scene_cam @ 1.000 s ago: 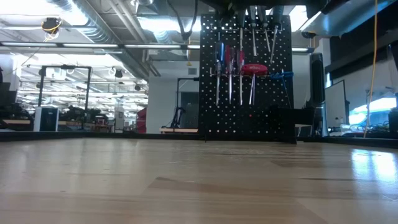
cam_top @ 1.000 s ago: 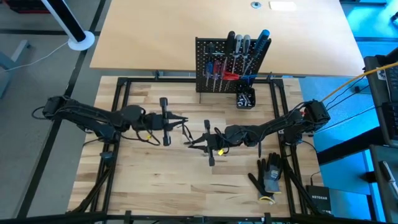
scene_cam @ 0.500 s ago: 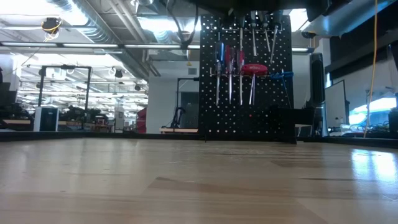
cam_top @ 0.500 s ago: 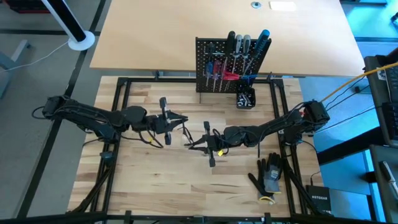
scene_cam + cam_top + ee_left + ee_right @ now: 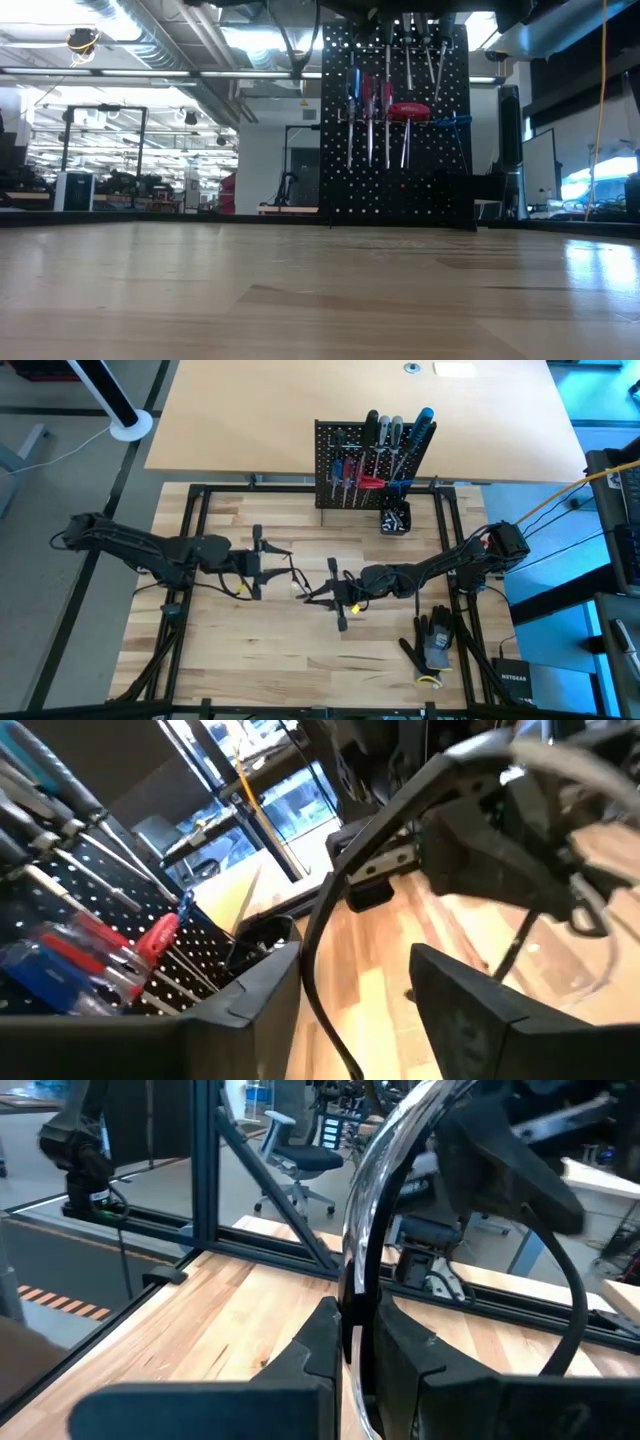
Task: Hang tools onto peg board
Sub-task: Hang the black safety glasses on the peg board
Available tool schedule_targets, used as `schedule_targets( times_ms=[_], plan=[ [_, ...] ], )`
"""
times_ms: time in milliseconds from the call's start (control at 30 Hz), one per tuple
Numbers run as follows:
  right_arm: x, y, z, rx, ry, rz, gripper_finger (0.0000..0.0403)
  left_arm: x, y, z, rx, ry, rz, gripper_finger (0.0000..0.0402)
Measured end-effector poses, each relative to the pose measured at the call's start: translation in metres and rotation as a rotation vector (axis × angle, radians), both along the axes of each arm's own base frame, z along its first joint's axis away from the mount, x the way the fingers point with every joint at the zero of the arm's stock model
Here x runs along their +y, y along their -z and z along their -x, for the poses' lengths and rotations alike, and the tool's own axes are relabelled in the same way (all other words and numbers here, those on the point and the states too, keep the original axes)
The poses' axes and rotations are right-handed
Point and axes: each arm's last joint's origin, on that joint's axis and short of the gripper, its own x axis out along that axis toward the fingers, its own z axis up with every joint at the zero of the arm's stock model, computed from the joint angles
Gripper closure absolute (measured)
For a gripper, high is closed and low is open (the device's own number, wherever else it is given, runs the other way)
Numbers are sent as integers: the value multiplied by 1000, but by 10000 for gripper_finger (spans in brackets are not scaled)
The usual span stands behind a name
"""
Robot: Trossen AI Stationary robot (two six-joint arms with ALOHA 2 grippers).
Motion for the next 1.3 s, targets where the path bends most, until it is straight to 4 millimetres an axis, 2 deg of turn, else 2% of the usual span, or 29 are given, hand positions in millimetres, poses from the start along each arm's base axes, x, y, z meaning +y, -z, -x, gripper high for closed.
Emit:
schedule_targets(
  times_ms=[167,333,567,867,1100,1300],
  plan=[
    [-1,-5,0,-46,21,-10,368,2,-7,16,2,-37,38,218],
    [-1,-10,0,-91,22,-21,368,3,-2,23,68,-48,120,218],
    [-2,-13,0,-117,41,-27,368,-3,12,6,116,23,223,218],
    [-2,-13,0,-120,42,-28,368,-8,25,-24,42,8,233,218],
    [-1,-12,0,-109,28,-26,368,-21,26,-24,76,237,255,218],
    [0,-12,0,-110,24,-26,368,-24,25,-23,73,254,254,218]
  ],
)
